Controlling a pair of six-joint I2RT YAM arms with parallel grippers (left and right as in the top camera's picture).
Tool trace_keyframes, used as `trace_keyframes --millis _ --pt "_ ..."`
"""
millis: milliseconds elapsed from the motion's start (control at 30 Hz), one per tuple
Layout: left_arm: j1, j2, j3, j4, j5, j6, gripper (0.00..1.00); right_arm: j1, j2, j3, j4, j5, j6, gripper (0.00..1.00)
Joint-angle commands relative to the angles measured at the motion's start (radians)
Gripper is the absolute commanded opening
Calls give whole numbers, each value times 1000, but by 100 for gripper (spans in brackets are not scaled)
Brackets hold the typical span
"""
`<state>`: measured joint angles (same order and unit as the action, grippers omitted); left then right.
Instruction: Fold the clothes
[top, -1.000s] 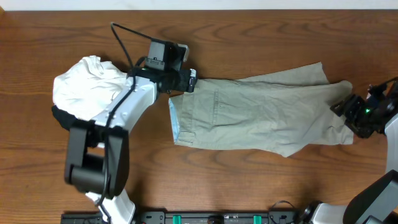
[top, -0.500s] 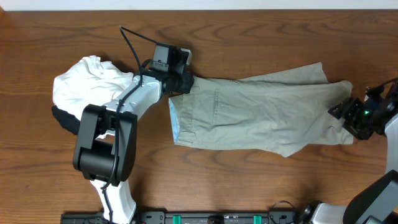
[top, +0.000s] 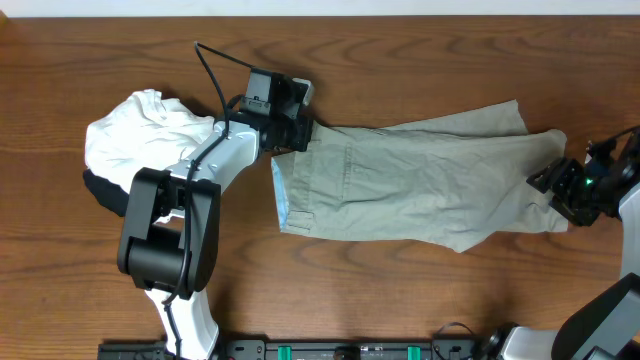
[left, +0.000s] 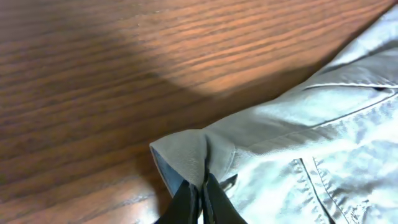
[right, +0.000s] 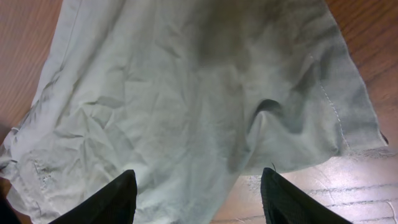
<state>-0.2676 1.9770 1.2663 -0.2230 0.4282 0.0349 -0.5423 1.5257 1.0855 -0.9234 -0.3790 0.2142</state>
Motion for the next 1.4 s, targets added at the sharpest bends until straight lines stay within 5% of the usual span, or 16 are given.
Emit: trace_keyframes --millis 0,367,700,967,1367 --pt "4 -15 7 -45 35 13 6 -5 -9 14 -2 -14 -21 62" --pt "4 -309 32 -337 -5 13 6 -5 -9 14 88 -14 -119 54" --pt "2 -484 32 -538 -21 2 6 -5 -8 14 219 -11 -55 60" --pt "2 -489 32 -559 -21 -2 6 -4 56 14 286 23 -1 60" --pt "2 -489 32 -519 -21 -2 6 35 340 21 647 -142 0 64"
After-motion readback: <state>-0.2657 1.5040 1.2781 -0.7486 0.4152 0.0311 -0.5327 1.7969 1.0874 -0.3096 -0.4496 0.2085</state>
